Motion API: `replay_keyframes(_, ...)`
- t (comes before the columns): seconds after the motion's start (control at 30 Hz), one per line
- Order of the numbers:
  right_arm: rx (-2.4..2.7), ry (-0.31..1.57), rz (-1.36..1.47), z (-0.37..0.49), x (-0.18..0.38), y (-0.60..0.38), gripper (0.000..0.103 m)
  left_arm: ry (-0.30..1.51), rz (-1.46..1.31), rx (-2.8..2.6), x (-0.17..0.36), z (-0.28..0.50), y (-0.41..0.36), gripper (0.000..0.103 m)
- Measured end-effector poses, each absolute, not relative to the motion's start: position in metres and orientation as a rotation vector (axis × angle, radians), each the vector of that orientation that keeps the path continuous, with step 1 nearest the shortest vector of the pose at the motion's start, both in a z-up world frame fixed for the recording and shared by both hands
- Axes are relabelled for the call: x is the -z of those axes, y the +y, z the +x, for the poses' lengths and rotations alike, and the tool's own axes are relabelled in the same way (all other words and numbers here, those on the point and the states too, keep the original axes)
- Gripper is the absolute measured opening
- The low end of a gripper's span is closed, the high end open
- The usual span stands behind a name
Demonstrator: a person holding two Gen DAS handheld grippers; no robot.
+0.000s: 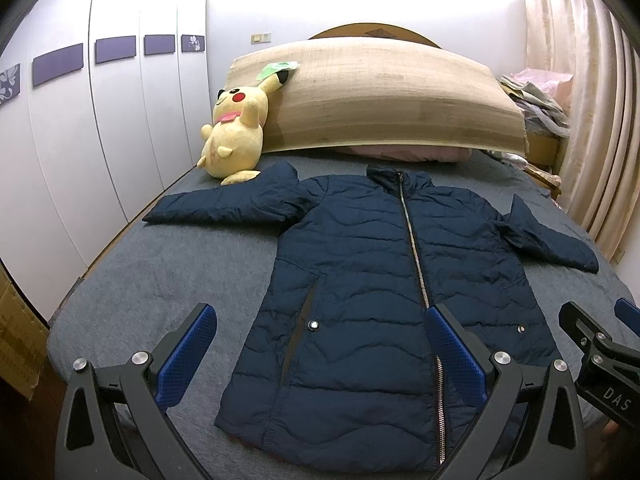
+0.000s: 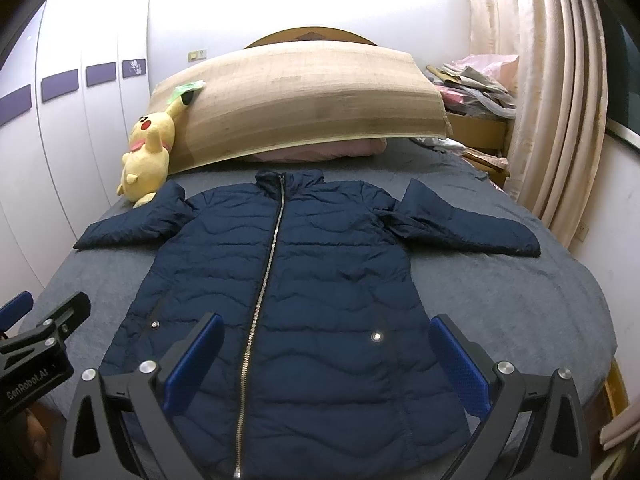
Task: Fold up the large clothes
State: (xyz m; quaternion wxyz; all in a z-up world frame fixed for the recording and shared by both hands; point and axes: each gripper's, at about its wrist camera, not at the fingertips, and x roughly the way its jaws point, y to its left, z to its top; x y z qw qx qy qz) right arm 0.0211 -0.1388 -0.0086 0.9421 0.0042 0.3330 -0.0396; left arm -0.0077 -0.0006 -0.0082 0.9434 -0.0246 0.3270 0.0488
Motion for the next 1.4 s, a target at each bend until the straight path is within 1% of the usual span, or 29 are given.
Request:
replay_keyframes(0.47, 0.067, 0.701, 0.039, 0.024, 0.017, -0.147, 0.103, 0.679, -0.040, -0.107, 0.014, -0.005, -0.002, 0.103)
replay_keyframes(1.0, 0.046, 0.840, 0.103, 0.047, 0.076, -0.181, 0.103, 0.839, -0.042, -0.128, 0.077, 0.027, 0.004, 0.103)
replay_keyframes(1.1, -0.033, 0.846, 0.200, 0.057, 0.078, -0.207, 0.103, 0.869, -0.060, -0.144, 0.086, 0.036, 0.012, 0.103)
replay_keyframes(1.23, -0.059, 0.774, 0.395, 0.071, 0.069, -0.272, 0.103, 0.890, -0.076, -0.180, 0.097, 0.052, 0.025, 0.103)
replay_keyframes(1.4, 0.019, 0.710, 0.741, 0.103, 0.079, -0.394, 0.103, 0.912, -0.091, -0.200, 0.108, 0.070, 0.034, 0.103)
